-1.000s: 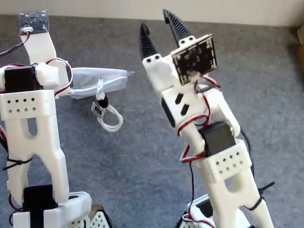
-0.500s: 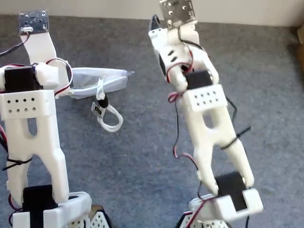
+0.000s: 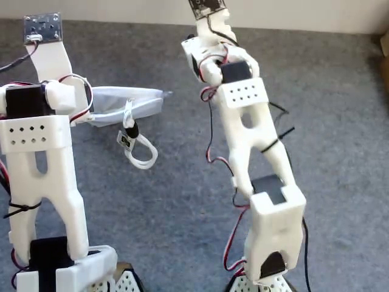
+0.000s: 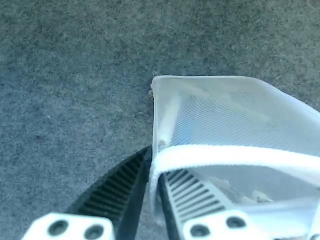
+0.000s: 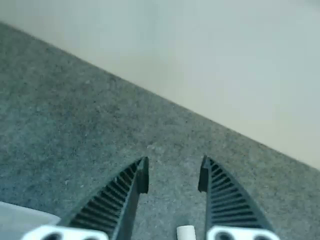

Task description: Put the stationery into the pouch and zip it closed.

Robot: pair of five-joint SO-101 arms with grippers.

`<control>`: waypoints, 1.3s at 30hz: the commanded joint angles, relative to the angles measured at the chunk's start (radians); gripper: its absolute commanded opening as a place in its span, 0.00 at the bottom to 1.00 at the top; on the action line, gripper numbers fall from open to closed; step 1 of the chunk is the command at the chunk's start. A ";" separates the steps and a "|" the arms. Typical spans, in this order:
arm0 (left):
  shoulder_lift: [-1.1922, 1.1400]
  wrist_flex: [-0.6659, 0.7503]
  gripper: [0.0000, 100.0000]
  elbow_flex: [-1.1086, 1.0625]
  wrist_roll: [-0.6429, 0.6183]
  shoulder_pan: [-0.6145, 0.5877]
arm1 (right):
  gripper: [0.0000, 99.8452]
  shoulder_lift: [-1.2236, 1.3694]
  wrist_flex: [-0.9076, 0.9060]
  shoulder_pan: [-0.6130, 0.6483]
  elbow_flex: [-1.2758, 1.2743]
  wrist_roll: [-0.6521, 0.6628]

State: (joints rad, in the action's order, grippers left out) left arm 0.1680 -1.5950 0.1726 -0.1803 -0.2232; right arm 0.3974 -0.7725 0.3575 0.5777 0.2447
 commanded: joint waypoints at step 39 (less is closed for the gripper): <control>-0.002 0.011 0.01 -0.016 -0.011 -0.005 | 0.16 0.817 -0.228 -0.124 0.604 0.193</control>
State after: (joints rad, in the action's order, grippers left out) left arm 0.1680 -1.5950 0.1726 -0.1803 -0.2232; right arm 1.2121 -1.0150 0.2148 1.1439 0.4289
